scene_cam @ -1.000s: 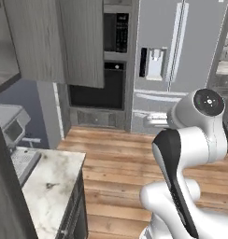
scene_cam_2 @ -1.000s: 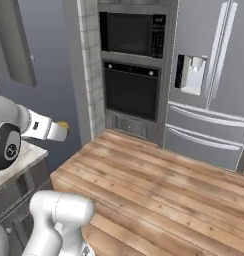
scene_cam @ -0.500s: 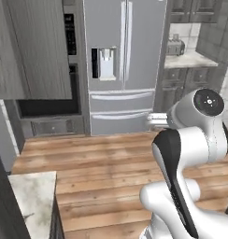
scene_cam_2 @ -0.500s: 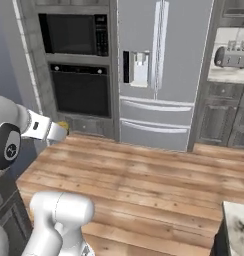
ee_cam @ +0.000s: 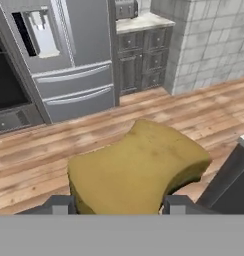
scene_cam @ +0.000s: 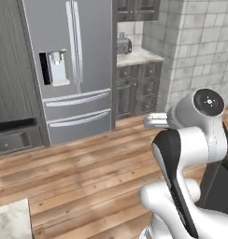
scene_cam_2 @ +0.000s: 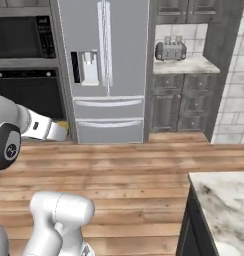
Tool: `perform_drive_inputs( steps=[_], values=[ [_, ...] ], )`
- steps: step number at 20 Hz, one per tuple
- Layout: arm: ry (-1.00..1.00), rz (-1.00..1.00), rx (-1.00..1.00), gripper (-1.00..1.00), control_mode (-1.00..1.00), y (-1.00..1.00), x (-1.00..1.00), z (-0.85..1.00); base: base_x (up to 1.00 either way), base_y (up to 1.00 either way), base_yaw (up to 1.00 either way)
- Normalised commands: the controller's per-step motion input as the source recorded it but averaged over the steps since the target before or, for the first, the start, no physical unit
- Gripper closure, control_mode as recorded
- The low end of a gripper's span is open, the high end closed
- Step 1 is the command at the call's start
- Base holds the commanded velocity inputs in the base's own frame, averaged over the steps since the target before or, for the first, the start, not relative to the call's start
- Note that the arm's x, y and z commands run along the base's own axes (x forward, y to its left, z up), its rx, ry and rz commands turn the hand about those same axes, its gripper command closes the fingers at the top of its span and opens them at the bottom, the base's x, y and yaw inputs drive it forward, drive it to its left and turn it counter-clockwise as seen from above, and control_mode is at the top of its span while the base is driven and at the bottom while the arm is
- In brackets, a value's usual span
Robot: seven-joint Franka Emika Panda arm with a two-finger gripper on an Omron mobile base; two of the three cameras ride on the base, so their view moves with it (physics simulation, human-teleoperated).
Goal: Locate and retrieve the sponge and dish brush from the cabinet. Place them next to the sink.
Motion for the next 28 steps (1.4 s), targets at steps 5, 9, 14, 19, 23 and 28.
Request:
perform_drive_inputs(
  steps=[5, 9, 14, 19, 23, 28],
  values=[
    [0.00, 0.00, 0.00, 1.00, 1.00, 0.00, 0.00, 0.00, 0.02, 0.00, -0.47],
    [0.00, 0.00, 0.00, 1.00, 1.00, 0.00, 0.00, 0.00, 0.01, 0.00, -0.47],
    [0.00, 0.00, 0.00, 1.00, 1.00, 0.00, 0.00, 0.00, 0.00, 0.00, -0.48],
    [0.00, 0.00, 0.00, 1.00, 1.00, 0.00, 0.00, 0.00, 0.01, 0.00, -0.47],
    [0.00, 0.00, 0.00, 1.00, 1.00, 0.00, 0.00, 0.00, 0.01, 0.00, -0.47],
    [0.00, 0.00, 0.00, 1.00, 1.00, 0.00, 0.00, 0.00, 0.00, 0.00, -0.47]
  ],
)
